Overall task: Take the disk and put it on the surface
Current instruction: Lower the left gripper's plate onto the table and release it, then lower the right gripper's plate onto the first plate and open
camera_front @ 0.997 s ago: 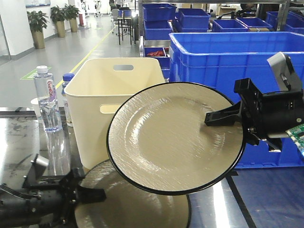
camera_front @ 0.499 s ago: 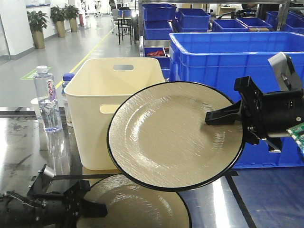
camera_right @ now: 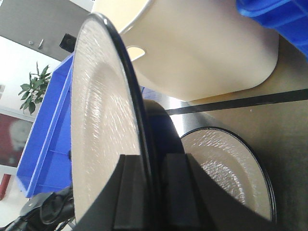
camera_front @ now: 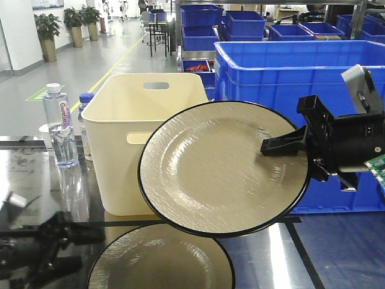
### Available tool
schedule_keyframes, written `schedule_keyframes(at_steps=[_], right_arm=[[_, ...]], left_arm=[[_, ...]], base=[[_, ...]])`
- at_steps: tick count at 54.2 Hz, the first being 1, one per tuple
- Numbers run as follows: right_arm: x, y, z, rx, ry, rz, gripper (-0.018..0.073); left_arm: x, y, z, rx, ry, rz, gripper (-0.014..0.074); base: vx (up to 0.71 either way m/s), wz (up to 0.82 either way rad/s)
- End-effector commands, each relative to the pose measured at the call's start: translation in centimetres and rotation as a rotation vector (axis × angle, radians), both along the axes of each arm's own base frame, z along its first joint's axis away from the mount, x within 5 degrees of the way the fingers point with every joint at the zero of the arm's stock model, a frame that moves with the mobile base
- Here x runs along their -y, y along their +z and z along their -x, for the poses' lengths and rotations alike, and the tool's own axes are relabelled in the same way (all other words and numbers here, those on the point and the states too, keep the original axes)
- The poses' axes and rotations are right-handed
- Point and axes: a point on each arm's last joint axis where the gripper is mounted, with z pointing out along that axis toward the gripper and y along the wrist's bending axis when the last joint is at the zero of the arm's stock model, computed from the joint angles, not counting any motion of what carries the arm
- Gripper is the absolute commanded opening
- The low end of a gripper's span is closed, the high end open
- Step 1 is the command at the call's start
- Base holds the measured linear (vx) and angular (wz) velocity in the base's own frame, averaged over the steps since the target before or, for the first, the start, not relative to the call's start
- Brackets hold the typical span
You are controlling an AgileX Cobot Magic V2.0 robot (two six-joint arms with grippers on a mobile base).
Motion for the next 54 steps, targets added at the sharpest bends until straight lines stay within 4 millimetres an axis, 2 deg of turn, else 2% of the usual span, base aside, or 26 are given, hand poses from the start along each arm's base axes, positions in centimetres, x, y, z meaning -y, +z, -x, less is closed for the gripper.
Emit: schedule_keyframes(at_steps=[1, 5, 11, 20, 28, 34, 42, 54], right_arm=[[0.1, 3.2, 0.9, 0.094, -0.043, -0.105, -0.0005], [-0.1, 2.6, 0.7, 0.084, -0.029, -0.063, -0.0005], [-1.6, 1.1, 0.0, 0.067, 0.009, 0.033, -0.0005], [-5.2, -1.9, -2.0, 0.026, 0.042, 0.072, -0.0005], [-7.9, -5.0, -3.5, -0.054, 0.091, 0.069, -0.0003], [-8.3, -6.5, -4.4, -0.09, 0.107, 0.077, -0.0001], [-8.5, -7.5, -4.8, -0.116, 0.122, 0.085, 0.0022], [-8.3, -8.0, -4.9, -0.063, 0.153, 0.164, 0.0151]], left_arm=[[-0.6, 3.4, 0.8, 0.107, -0.004, 0.053, 0.0575], [-1.0, 4.5, 1.5, 0.144, -0.003, 0.062, 0.0561], [-1.0, 6.2, 2.6, 0.224, -0.006, 0.044, 0.0542], [-0.9, 8.6, 4.4, 0.363, -0.009, -0.022, 0.0526], [-1.0, 9.8, 5.3, 0.422, 0.027, -0.054, 0.0522], [-1.0, 9.9, 5.3, 0.426, 0.03, -0.058, 0.0522], [-1.1, 9.8, 5.2, 0.423, 0.031, -0.059, 0.0522], [-1.1, 9.8, 5.2, 0.424, 0.042, -0.064, 0.0522]], base=[[0.0, 0.0], [0.0, 0.0], [0.0, 0.0], [0.0, 0.0], [0.0, 0.0], [0.0, 0.0], [0.0, 0.0], [0.0, 0.0]])
